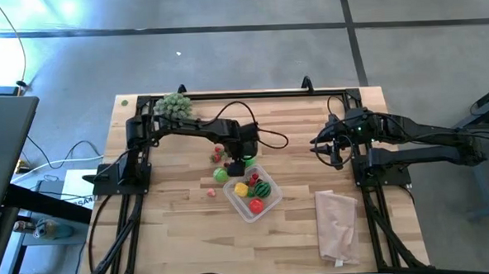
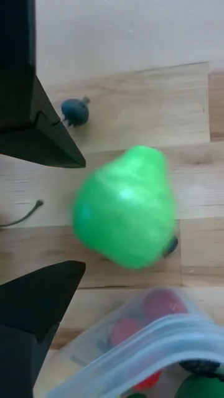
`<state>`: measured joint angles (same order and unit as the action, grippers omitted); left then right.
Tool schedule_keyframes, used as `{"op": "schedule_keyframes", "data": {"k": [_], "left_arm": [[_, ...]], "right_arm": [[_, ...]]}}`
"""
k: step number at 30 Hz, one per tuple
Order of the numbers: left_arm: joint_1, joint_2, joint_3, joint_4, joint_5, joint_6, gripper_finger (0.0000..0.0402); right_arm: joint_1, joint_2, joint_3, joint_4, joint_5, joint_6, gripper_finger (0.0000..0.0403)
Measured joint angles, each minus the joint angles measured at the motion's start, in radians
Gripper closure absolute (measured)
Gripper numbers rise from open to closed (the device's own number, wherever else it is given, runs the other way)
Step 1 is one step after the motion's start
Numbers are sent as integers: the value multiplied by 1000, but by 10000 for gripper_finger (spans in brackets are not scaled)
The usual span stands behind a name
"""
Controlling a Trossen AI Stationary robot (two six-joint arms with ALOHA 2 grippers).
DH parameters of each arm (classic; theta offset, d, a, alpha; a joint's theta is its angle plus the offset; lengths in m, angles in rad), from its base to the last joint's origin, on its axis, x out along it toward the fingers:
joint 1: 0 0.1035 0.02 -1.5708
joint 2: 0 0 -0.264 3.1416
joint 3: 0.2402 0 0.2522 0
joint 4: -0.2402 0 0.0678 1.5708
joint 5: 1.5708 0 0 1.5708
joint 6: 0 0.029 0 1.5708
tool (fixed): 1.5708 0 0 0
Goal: Pick and placing Produce into tupperware
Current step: Put the green pear into the transparent bin
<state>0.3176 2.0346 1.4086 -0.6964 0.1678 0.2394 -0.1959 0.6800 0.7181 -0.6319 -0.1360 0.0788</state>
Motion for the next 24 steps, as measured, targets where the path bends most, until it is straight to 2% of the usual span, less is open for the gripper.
{"op": "schedule_keyframes", "data": {"k": [24], "left_arm": [[2,0,0,91,75,18,156]], "right_arm": [[0,0,0,0,0,0,274]]}}
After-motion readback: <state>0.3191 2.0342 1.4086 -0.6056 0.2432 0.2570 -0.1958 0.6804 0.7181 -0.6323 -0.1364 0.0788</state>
